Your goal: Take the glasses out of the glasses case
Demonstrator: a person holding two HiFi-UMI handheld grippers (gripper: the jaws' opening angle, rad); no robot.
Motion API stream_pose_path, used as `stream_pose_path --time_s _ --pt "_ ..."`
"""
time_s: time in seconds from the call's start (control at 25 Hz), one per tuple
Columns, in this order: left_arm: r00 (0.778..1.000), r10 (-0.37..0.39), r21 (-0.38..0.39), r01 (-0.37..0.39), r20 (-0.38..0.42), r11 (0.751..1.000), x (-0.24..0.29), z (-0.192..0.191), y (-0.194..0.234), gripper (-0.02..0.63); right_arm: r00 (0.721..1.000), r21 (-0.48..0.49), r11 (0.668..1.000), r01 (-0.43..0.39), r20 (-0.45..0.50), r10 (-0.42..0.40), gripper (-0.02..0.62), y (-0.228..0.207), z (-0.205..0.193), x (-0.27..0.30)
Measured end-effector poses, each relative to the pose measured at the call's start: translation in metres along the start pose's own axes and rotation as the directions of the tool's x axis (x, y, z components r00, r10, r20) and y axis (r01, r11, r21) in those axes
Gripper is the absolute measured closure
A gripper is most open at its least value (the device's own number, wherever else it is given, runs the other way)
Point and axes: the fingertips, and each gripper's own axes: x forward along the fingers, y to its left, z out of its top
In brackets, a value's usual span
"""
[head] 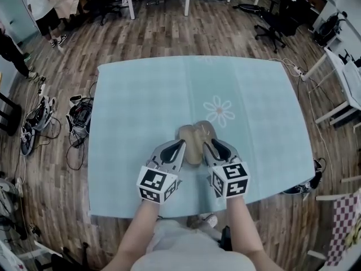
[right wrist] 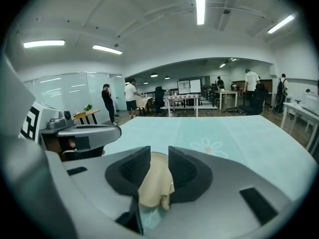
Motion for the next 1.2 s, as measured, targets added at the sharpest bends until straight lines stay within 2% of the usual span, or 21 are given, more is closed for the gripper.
stream_pose_path --time_s 0.28,0.56,0.96,1.2 --pt "0.998 -0.041 -0.006 0.041 -0.053 0.999 0.02 -0.019 0.004 0.598 0.976 -0.049 0.995 0.082 -0.198 -0.09 0.485 -0.021 -0.034 0.03" --pt "0.992 -0.059 0.007 0.06 -0.11 0.998 0.033 -0.04 0.008 0.598 0.939 -0.046 0.992 0.12 -0.321 -0.128 0.491 -0.036 -0.059 0.051" --pt "0.988 -0.072 -0.032 0.069 -0.14 0.997 0.04 -0.057 0.015 0.598 0.859 -0.122 0.981 0.151 -0.475 -0.192 0.511 -0.049 -0.084 0.072" --pt "0.985 -0.08 -0.054 0.073 -0.151 0.996 0.045 -0.064 0.019 0.598 0.797 -0.18 0.971 0.158 -0.557 -0.233 0.52 -0.055 -0.094 0.078"
